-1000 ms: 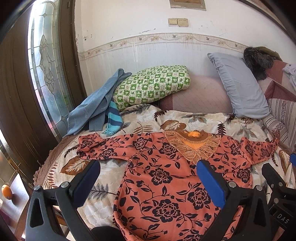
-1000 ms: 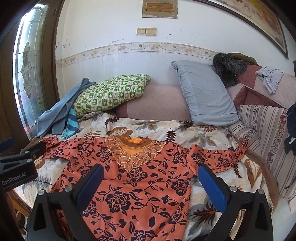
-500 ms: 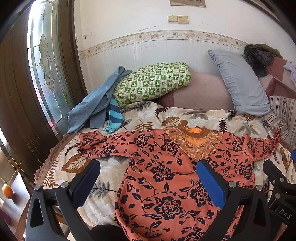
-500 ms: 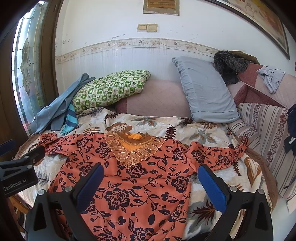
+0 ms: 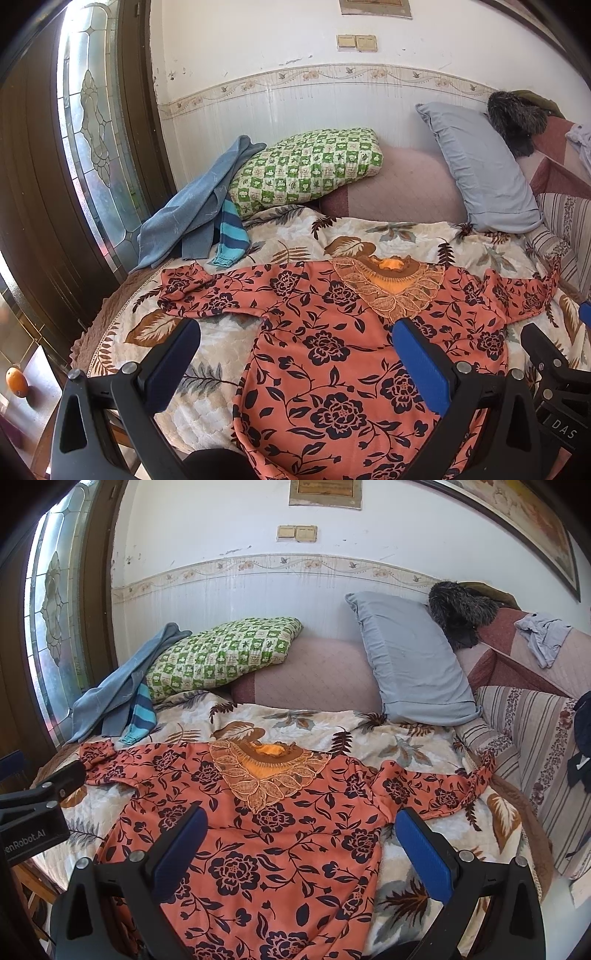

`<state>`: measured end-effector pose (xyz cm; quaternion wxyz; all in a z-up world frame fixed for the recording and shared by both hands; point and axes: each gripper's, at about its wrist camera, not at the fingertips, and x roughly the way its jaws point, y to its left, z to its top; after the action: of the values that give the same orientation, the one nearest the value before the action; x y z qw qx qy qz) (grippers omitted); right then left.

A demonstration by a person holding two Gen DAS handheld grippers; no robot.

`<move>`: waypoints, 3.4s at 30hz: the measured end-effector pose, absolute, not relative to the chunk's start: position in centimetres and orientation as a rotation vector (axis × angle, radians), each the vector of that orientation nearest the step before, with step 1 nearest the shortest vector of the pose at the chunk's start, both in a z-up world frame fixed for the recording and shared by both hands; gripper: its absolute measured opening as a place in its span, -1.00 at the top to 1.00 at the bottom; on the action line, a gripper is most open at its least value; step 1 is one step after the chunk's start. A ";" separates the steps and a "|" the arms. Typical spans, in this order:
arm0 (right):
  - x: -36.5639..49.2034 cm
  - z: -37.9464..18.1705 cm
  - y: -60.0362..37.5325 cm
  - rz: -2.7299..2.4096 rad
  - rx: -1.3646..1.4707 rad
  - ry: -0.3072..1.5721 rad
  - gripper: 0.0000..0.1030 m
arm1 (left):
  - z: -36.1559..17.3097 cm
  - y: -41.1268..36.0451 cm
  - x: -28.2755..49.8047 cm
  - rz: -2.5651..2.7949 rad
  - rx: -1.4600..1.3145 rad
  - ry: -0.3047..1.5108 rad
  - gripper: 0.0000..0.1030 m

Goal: Fold small clothes

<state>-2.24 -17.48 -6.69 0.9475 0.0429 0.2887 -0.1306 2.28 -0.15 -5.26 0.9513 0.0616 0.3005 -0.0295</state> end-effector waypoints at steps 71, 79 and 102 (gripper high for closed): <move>9.8 -24.7 -66.5 -0.833 0.946 0.711 -0.55 | -26.2 -7.1 23.5 -0.125 -0.033 1.030 -1.00; 13.4 -27.9 -70.0 -1.039 0.842 0.897 0.37 | -26.4 -7.4 25.4 -0.099 0.008 1.022 -1.00; 25.2 -16.8 -27.8 0.153 0.760 0.798 0.71 | -19.3 9.1 27.1 0.322 -0.131 0.777 -1.00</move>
<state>25.18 -27.83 -16.82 0.8493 0.3608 0.3786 0.0726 27.11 9.06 -19.35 0.9108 -0.0635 0.3770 0.1560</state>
